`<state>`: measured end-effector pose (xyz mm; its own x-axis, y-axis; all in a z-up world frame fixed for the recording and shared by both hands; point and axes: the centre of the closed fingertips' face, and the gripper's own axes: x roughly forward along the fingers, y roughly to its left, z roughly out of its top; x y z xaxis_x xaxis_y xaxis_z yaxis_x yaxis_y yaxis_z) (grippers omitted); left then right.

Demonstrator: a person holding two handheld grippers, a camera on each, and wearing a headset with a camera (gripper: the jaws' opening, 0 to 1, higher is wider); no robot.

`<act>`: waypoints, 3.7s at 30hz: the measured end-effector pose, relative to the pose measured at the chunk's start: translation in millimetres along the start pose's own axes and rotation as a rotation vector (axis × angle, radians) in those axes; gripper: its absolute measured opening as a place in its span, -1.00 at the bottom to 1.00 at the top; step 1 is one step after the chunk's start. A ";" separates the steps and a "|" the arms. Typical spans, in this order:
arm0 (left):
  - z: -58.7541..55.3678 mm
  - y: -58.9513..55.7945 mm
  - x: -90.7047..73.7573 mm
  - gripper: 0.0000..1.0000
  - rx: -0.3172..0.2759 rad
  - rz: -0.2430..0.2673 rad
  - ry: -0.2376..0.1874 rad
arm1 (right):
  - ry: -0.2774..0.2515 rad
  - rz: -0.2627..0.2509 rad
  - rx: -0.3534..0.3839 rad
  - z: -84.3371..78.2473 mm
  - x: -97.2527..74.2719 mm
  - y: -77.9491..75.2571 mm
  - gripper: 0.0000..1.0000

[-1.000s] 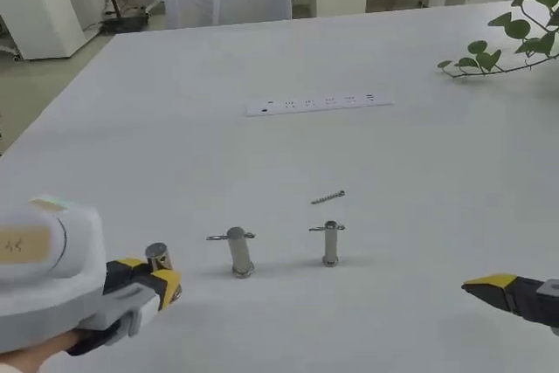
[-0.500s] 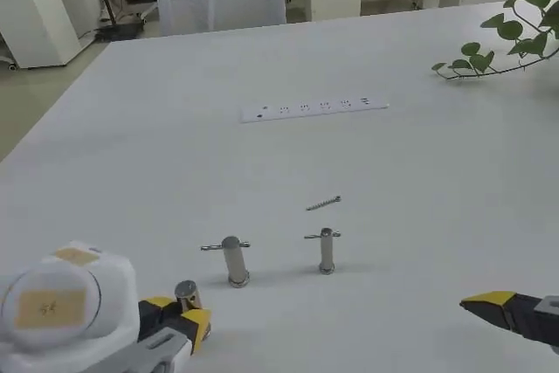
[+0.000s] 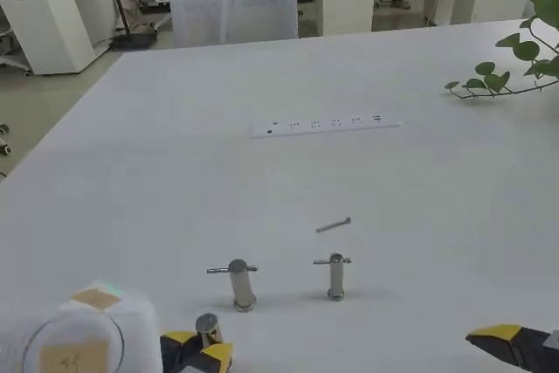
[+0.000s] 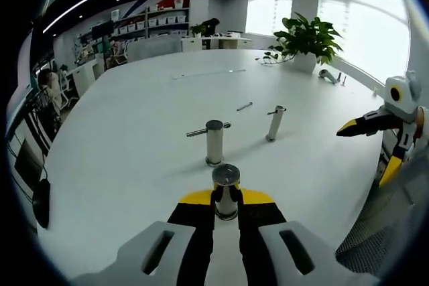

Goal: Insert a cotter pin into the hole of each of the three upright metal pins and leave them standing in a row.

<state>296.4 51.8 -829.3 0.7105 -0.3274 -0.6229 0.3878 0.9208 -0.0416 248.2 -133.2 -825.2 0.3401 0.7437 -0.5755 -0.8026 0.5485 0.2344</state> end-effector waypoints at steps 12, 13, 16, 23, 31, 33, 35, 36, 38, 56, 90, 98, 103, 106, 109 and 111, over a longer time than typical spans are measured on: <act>-14.7 -4.9 2.1 -0.78 0.033 -0.016 0.024 | 0.008 -0.010 -0.027 5.7 -2.1 -6.8 0.83; -15.0 -4.7 1.8 -0.78 0.040 -0.013 0.023 | 0.009 -0.011 -0.028 5.8 -2.2 -7.0 0.84; -14.0 -2.9 2.7 -0.78 0.055 -0.010 0.020 | 0.006 -0.015 -0.025 6.6 -1.9 -7.7 0.91; -17.1 -1.0 -0.3 -0.78 0.031 0.003 0.010 | 0.007 -0.016 -0.030 5.9 0.1 -8.1 0.92; -18.5 -1.9 -1.6 -0.77 0.031 0.010 0.021 | 0.003 -0.026 -0.034 6.4 1.6 -9.6 0.89; -19.1 -2.2 -1.9 -0.77 0.032 0.010 0.023 | 0.001 -0.026 -0.029 6.6 1.4 -9.9 0.89; -19.0 -2.2 -2.1 -0.77 0.044 0.010 0.023 | 0.001 -0.028 -0.032 6.9 1.1 -11.0 0.89; -18.9 -1.8 -1.9 -0.77 0.045 0.011 0.023 | 0.000 -0.031 -0.033 7.3 0.9 -12.0 0.89; -18.4 -1.7 -1.8 -0.77 0.054 0.013 0.020 | -0.003 -0.034 -0.036 8.3 0.6 -13.3 0.89; -21.5 -15.3 -2.8 -0.18 0.129 -0.060 0.049 | -0.009 -0.063 -0.060 17.1 -6.7 -28.9 0.89; -18.5 -12.9 -35.4 0.99 0.061 -0.138 0.010 | 0.251 0.031 -0.446 87.4 21.5 -105.2 0.78; -13.8 -6.5 -39.0 0.99 0.102 -0.148 0.032 | 0.316 0.069 -0.533 101.3 42.8 -126.1 0.72; -11.2 -0.4 -39.0 0.99 0.077 -0.134 0.033 | 0.334 0.085 -0.589 110.1 62.3 -133.5 0.61; -10.5 3.6 -39.3 0.99 0.065 -0.118 0.034 | 0.342 0.107 -0.615 112.8 73.8 -133.1 0.60; -9.8 6.0 -39.8 0.99 0.038 -0.111 0.032 | 0.362 0.134 -0.651 112.7 85.7 -133.0 0.57; -10.8 6.5 -40.5 0.99 0.038 -0.109 0.037 | 0.367 0.155 -0.666 112.4 91.7 -132.2 0.51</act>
<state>263.8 73.3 -812.8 0.6413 -0.4163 -0.6445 0.4839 0.8713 -0.0813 440.6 -94.6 -820.9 0.1093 0.5555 -0.8243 -0.9926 0.0170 -0.1202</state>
